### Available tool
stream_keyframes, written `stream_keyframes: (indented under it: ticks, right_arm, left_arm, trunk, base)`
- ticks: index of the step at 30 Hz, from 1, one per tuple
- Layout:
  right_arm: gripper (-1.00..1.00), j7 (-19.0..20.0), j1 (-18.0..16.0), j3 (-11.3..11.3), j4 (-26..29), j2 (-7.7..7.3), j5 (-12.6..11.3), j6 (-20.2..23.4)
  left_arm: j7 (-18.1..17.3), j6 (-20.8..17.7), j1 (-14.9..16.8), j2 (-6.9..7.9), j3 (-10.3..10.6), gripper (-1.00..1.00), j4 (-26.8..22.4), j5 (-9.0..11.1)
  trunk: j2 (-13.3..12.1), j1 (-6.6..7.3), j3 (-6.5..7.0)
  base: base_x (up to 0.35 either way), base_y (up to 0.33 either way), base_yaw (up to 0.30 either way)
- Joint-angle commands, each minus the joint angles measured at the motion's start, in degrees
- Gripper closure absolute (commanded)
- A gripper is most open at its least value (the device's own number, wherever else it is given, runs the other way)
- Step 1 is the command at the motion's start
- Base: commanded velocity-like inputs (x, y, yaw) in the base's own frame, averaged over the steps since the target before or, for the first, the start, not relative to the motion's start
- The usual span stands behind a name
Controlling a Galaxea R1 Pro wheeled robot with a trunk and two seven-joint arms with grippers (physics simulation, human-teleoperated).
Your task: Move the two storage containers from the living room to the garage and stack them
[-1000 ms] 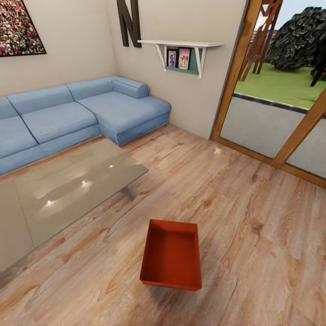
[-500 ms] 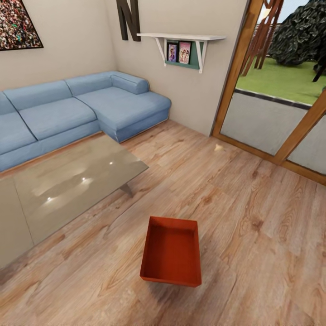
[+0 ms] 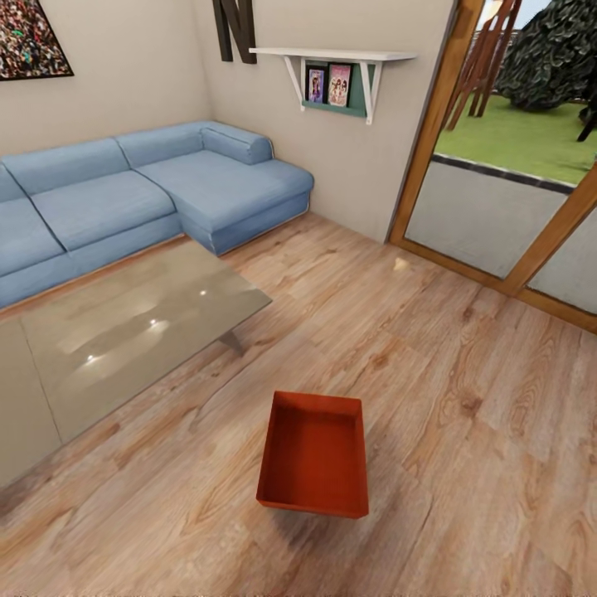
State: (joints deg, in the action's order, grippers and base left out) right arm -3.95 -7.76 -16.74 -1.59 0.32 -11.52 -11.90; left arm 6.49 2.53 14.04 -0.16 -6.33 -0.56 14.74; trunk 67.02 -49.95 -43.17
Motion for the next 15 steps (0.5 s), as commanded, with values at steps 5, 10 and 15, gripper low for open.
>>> stream_keyframes:
  ticks: [5, 10, 15]
  right_arm:
    - [-1.00, -0.05, -0.06, -0.49, -0.17, 0.03, -0.52, -0.32]
    - [-1.00, -0.06, -0.06, -0.49, -0.17, 0.03, -0.51, -0.32]
    - [-1.00, -0.09, -0.06, -0.49, -0.17, 0.03, -0.52, -0.32]
  left_arm:
    - [0.04, 0.20, 0.02, -0.02, -0.43, -1.00, 0.03, 0.02]
    - [0.08, 0.20, 0.02, -0.02, -0.43, -1.00, 0.03, 0.02]
    - [0.07, 0.20, 0.02, -0.02, -0.43, -1.00, 0.03, 0.02]
  trunk:
    - [0.02, 0.00, -0.50]
    - [0.02, 0.00, -0.96]
    - [0.02, 0.00, -1.42]
  base:
    - [0.000, 0.000, 0.000]
    - [0.000, 0.000, 0.000]
    - [0.000, 0.000, 0.000]
